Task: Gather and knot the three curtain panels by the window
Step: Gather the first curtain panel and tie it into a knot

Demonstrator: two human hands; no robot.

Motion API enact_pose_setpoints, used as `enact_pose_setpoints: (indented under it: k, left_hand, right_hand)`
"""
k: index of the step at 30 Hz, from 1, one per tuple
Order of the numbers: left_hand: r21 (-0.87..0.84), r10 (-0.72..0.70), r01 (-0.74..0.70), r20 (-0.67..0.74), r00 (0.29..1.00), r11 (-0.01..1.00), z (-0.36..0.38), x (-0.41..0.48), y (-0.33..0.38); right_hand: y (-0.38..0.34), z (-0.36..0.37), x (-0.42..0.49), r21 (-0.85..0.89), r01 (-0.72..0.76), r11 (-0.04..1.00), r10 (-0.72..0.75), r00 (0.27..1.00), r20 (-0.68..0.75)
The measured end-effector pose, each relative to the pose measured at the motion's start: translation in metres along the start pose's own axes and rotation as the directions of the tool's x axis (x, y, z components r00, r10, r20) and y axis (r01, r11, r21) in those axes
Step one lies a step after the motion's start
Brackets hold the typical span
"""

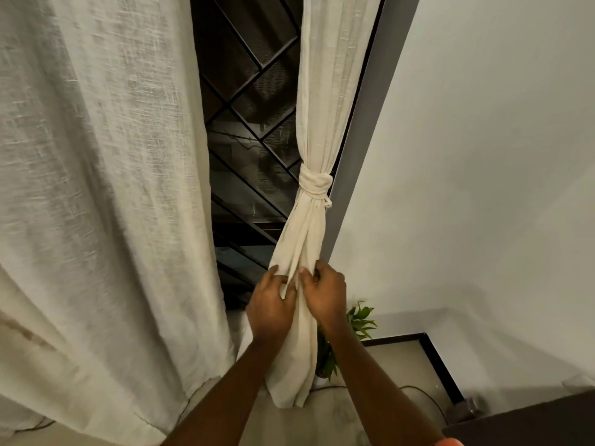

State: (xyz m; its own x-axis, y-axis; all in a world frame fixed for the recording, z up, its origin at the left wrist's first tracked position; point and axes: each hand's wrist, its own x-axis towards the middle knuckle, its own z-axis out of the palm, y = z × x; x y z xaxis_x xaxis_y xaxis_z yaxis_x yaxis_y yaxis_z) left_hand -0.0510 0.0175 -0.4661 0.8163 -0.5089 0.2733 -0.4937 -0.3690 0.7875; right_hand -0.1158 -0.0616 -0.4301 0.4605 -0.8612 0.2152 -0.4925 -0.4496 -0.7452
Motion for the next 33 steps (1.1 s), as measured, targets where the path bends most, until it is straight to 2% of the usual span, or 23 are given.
enact_pose_setpoints:
  k: [2,6,8,13,16,18,21,23,29,33]
  left_hand:
    - [0.018,0.079,-0.080,0.046,0.996,0.997,0.006,-0.007,0.001]
    - [-0.011,0.167,-0.167,0.084,0.982,0.986,0.011,-0.007,-0.005]
    - [0.007,0.122,-0.122,0.058,0.991,0.992,0.009,-0.006,-0.008]
    - [-0.088,-0.111,0.113,0.024,0.993,0.990,0.001,0.002,-0.007]
    - [-0.013,-0.107,0.107,0.042,0.993,0.994,0.001,0.012,-0.020]
    - [0.059,-0.106,0.105,0.009,0.994,0.993,-0.004,0.020,-0.033]
    - [0.056,-0.116,0.123,-0.112,0.987,0.991,-0.018,0.029,-0.044]
    - [0.010,-0.089,0.091,-0.140,0.986,0.996,-0.023,0.028,-0.042]
    - [-0.156,0.062,-0.051,0.067,0.996,0.986,-0.003,-0.006,-0.022]
    - [-0.251,0.115,-0.059,0.212,0.971,0.966,0.015,-0.018,-0.017]
  right_hand:
    - [-0.003,0.007,-0.008,0.068,0.008,0.998,-0.014,0.995,0.099]
    - [0.000,0.006,-0.009,0.075,0.007,0.997,-0.015,0.994,0.105]
    - [0.005,0.005,-0.005,0.058,-0.005,0.998,-0.001,0.995,0.098]
    - [0.007,0.005,-0.004,0.098,-0.001,0.995,-0.013,0.991,0.137]
    - [0.011,0.003,-0.004,0.125,0.016,0.992,-0.036,0.988,0.153]
    - [0.016,-0.003,-0.002,0.071,0.008,0.997,-0.012,0.998,0.054]
    - [0.021,-0.017,0.003,-0.046,-0.063,0.997,0.052,0.977,-0.205]
    - [0.021,-0.018,0.002,-0.056,-0.076,0.996,0.060,0.968,-0.243]
    - [0.016,0.006,-0.021,0.016,0.071,0.997,-0.069,0.993,-0.096]
    - [0.011,0.013,-0.028,0.014,0.168,0.986,-0.165,0.978,-0.124]
